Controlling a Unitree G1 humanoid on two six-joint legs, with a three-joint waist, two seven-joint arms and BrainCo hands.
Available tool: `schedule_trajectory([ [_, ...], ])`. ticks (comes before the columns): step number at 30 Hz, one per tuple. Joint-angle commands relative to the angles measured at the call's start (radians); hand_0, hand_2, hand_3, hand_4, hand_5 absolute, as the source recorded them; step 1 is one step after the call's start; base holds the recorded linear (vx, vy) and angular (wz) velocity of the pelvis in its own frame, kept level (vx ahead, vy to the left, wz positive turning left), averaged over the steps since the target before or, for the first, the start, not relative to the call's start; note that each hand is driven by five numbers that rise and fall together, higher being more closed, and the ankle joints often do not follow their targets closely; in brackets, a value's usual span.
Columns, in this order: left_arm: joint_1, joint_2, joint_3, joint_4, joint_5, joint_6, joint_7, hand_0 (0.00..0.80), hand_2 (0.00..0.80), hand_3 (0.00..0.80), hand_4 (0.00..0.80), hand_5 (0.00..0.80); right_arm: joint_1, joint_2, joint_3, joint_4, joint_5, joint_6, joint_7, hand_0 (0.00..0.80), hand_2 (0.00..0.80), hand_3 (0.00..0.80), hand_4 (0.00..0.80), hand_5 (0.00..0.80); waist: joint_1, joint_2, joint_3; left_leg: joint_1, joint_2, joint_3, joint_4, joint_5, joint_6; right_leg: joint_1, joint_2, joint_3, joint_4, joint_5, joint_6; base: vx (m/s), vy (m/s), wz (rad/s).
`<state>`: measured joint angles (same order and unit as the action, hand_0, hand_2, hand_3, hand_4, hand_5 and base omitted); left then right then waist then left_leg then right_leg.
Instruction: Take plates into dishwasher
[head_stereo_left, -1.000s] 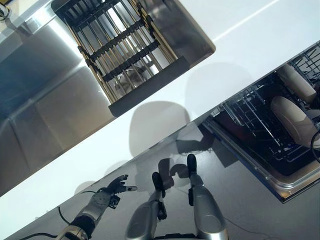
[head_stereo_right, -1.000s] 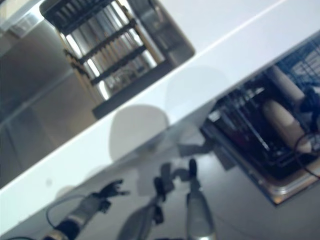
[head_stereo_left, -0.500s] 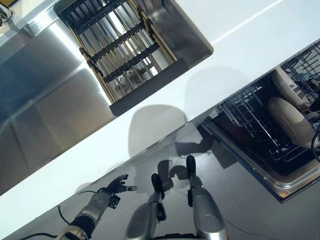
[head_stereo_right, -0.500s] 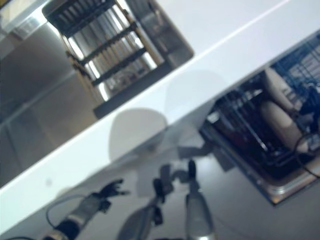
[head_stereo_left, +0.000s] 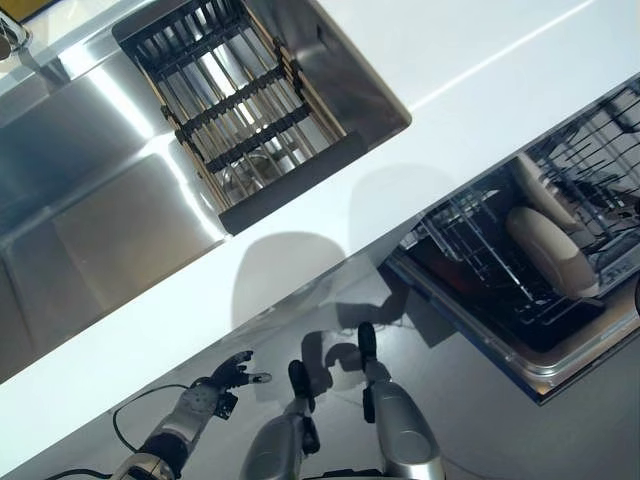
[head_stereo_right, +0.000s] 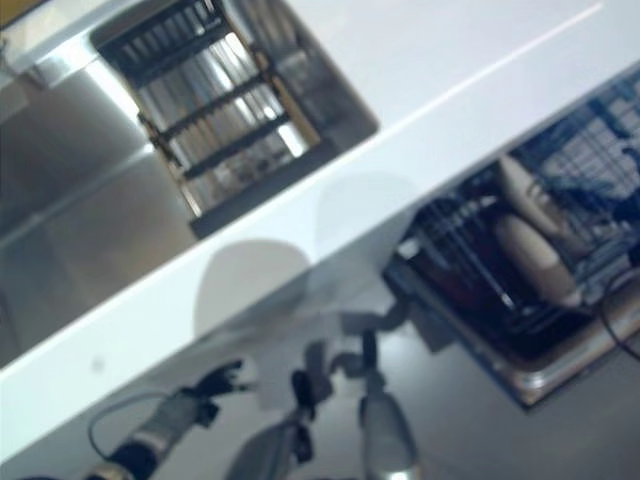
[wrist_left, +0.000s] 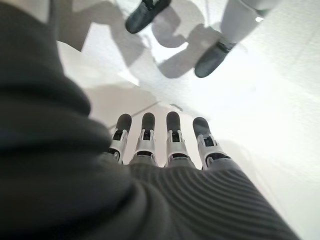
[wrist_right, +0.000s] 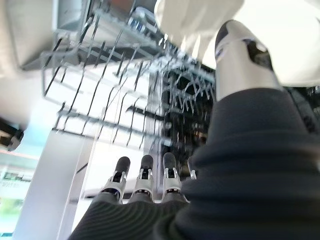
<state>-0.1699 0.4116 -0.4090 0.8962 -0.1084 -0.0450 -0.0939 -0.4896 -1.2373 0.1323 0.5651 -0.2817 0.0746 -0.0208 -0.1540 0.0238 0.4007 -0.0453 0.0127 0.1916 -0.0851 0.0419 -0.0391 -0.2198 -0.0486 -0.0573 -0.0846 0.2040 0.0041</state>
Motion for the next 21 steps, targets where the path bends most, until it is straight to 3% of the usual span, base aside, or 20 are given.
schedule_trajectory([
  [1, 0.057, 0.024, 0.015, 0.067, 0.037, -0.013, 0.005, 0.0, 0.0, 0.0, 0.0, 0.0, 0.034, -0.062, -0.056, -0.022, 0.033, -0.032, -0.05, 0.0, 0.0, 0.0, 0.0, 0.0, -0.002, -0.071, -0.095, -0.022, -0.016, 0.001, 0.041, -0.049, 0.041, 0.023, 0.047, 0.033, 0.076, -0.111, 0.051, 0.007, 0.058, -0.09],
  [12, 0.054, 0.005, 0.037, 0.162, 0.081, -0.018, 0.008, 0.0, 0.0, 0.0, 0.0, 0.0, 0.187, -0.073, -0.24, -0.036, 0.224, -0.025, -0.06, 0.0, 0.0, 0.0, 0.0, 0.0, -0.051, -0.116, -0.193, 0.035, -0.021, 0.032, 0.035, -0.076, 0.06, 0.061, 0.062, 0.116, 0.051, -0.092, 0.07, -0.012, 0.072, -0.19],
  [21, 0.035, 0.0, 0.059, 0.208, 0.09, -0.008, 0.002, 0.0, 0.0, 0.0, 0.0, 0.0, 0.304, 0.066, -0.368, 0.044, 0.423, 0.012, -0.079, 0.0, 0.0, 0.0, 0.0, 0.0, -0.093, -0.109, -0.253, 0.082, -0.019, 0.081, 0.023, -0.094, 0.072, 0.066, 0.066, 0.167, 0.048, -0.071, 0.087, -0.034, 0.045, -0.24],
])
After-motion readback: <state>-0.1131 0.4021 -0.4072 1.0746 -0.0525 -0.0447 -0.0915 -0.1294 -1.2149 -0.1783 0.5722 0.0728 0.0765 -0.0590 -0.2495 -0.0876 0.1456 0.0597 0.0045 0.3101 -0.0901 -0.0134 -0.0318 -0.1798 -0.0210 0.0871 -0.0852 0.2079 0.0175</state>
